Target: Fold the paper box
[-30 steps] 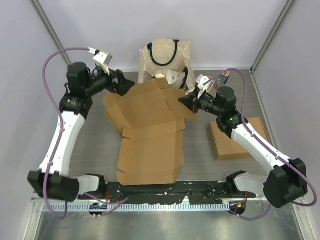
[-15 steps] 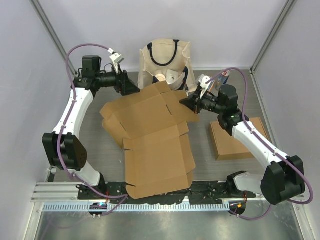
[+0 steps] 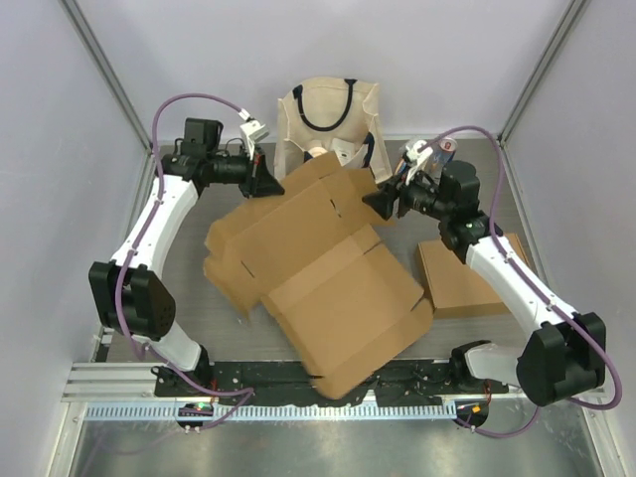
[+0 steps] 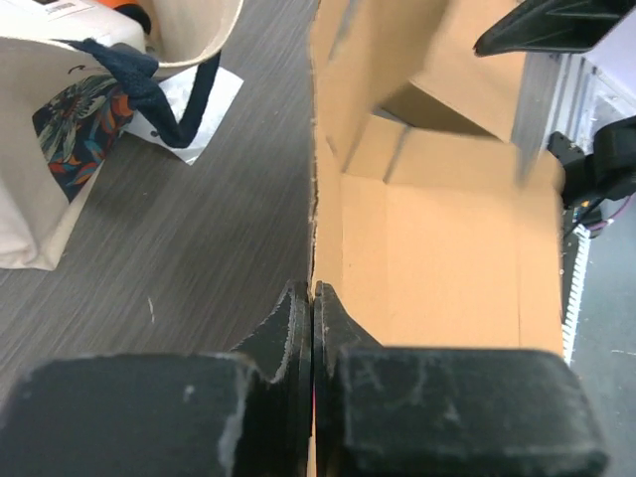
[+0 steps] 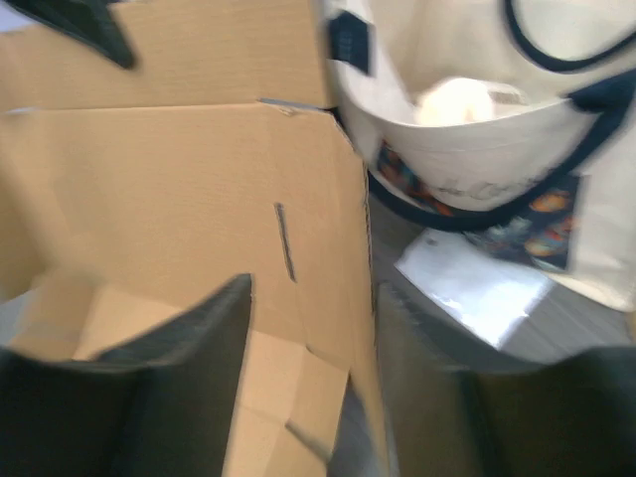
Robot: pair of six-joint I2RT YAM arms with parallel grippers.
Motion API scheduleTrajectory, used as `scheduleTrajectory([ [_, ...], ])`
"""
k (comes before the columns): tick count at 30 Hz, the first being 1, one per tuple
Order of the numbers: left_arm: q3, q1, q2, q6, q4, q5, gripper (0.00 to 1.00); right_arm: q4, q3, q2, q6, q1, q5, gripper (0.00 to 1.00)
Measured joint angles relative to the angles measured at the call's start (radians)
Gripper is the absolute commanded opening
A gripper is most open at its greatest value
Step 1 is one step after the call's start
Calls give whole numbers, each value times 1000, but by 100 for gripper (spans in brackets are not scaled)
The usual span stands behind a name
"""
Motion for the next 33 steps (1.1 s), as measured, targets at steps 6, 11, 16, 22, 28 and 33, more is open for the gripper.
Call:
scheduleTrajectory([
  [6,67,-95,0,54,-103,-137,0,-463,356,16,-73,-2,230,75],
  [11,236,-206,48,115,-221,-181,0,-624,547,-16,-211,24,185,73],
  [16,377,-261,133,164,-301,-220,0,-745,760,89,-353,53,51,58],
  [22,393,-299,144,191,-378,-278,0,-969,1081,378,-494,100,-4,50],
  [28,418,-326,146,211,-400,-296,0,-1108,1084,479,-554,172,-6,47],
  [33,418,-331,146,212,-407,-298,0,-1160,1084,491,-573,195,-34,46],
])
